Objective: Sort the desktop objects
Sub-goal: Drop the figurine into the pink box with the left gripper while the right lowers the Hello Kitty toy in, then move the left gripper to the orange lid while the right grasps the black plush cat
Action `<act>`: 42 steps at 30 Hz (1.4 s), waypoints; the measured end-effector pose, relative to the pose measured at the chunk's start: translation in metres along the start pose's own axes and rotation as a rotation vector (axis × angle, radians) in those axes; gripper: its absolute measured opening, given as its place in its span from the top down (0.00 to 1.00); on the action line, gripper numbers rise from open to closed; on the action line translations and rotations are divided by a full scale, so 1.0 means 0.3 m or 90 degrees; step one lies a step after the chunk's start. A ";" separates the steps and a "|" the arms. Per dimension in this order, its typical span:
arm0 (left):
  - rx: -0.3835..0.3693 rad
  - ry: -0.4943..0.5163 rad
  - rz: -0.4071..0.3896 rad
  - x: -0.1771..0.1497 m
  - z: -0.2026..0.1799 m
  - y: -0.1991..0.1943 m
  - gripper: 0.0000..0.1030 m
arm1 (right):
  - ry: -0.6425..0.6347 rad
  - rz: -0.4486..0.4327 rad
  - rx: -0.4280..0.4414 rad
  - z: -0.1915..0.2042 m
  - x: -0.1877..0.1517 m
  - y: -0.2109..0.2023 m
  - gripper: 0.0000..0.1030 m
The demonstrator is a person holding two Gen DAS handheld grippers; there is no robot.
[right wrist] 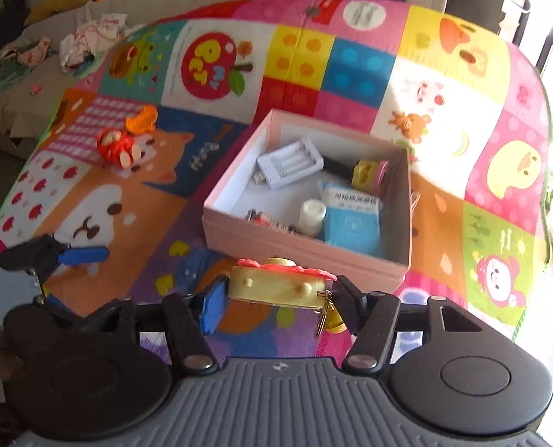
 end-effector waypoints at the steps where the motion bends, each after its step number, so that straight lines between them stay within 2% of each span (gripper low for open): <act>1: 0.001 -0.006 -0.003 0.003 0.008 -0.002 0.01 | 0.004 -0.036 -0.008 -0.016 0.054 -0.040 0.41; 4: 0.001 -0.025 -0.010 0.012 0.034 -0.005 0.01 | 0.021 -0.111 -0.030 -0.062 0.188 -0.090 0.41; 7: 0.004 -0.034 -0.013 0.013 0.056 -0.007 0.01 | 0.044 -0.140 -0.034 -0.105 0.285 -0.043 0.41; 13: 0.019 -0.055 -0.010 0.001 0.110 -0.007 0.01 | 0.090 -0.126 -0.023 -0.152 0.356 0.202 0.40; 15: 0.025 -0.065 -0.004 -0.008 0.132 -0.003 0.01 | 0.113 -0.118 -0.019 -0.167 0.351 0.255 0.35; 18: 0.035 -0.077 0.006 -0.021 0.165 0.005 0.01 | 0.128 -0.107 -0.015 -0.179 0.323 0.279 0.32; 24: 0.041 -0.083 0.006 -0.015 0.172 0.020 0.00 | 0.112 -0.099 -0.013 -0.173 0.225 0.198 0.18; 27: 0.052 -0.091 -0.004 0.008 0.182 0.026 0.00 | 0.094 -0.084 0.008 -0.133 0.139 0.152 0.15; 31: 0.119 -0.118 -0.040 0.086 0.268 0.043 0.00 | 0.044 -0.069 0.039 -0.055 0.009 0.088 0.14; 35: 0.200 -0.145 -0.062 0.184 0.397 0.103 0.00 | -0.028 -0.062 0.035 -0.016 -0.135 0.001 0.03; 38: 0.246 -0.182 -0.054 0.246 0.490 0.178 0.00 | -0.034 -0.037 0.025 -0.026 -0.251 -0.046 0.00; 42: 0.261 -0.210 -0.038 0.295 0.536 0.261 0.00 | 0.003 0.007 0.025 -0.065 -0.410 -0.061 0.00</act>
Point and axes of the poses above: each gripper's, at about its wrist camera, not at the fingertips, and y roughly the way its jaws point, z to its left, x to its top, the point moved 7 cm from there along y, roughly the way its jaws point, and after that the axes turned 7 degrees about x, right-handed, at the moved point
